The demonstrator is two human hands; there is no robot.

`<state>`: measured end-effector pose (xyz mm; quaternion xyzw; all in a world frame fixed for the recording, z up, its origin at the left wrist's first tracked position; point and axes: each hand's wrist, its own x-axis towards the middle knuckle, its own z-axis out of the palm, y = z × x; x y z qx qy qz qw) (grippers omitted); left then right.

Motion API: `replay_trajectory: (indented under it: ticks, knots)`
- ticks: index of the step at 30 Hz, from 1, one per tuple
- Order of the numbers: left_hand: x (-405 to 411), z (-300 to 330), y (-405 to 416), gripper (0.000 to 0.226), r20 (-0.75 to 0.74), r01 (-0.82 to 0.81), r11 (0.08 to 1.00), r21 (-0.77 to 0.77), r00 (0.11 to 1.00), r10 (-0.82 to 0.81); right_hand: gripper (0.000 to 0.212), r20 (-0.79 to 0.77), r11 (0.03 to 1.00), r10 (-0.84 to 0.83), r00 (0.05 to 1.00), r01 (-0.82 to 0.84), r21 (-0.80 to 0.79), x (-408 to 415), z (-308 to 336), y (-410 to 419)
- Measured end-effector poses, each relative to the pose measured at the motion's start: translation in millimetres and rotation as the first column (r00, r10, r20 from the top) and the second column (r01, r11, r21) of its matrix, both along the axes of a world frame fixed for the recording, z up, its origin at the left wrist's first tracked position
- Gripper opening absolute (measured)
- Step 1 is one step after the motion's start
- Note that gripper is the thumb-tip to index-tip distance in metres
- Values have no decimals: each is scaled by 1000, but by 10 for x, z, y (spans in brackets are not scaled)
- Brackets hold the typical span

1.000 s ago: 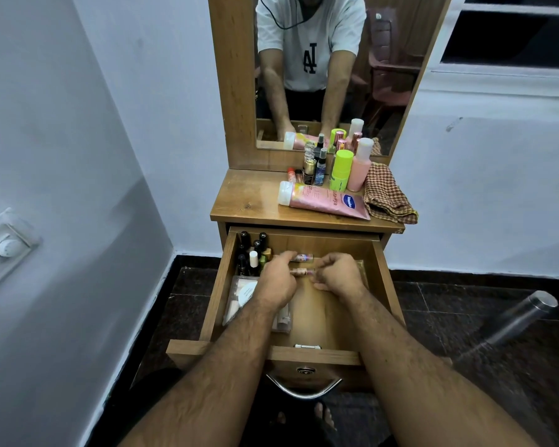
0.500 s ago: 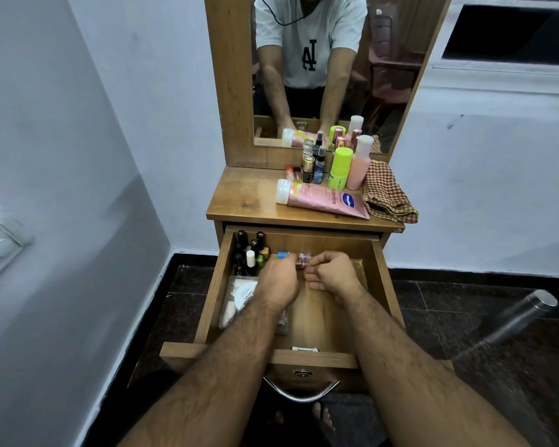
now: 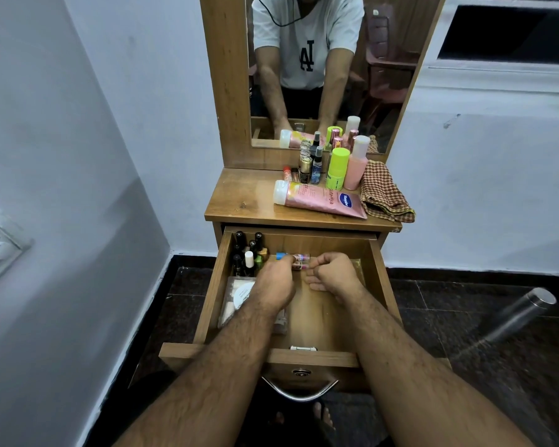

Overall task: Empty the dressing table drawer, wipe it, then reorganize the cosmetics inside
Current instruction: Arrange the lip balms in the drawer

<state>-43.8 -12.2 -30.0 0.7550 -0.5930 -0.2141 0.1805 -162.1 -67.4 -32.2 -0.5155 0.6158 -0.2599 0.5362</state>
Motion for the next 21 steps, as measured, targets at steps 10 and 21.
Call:
replay_trajectory:
  ticks: [10,21]
  knots:
    - [32,107,94,45,-42,-4,1000,-19,999,4,15,-47,992,45,998,-50,-113,-132,192,-53]
    - [347,726,-66,18,-265,-268,804,-530,953,143,6,-99,850,128,987,-160,-502,-19,1148,-318]
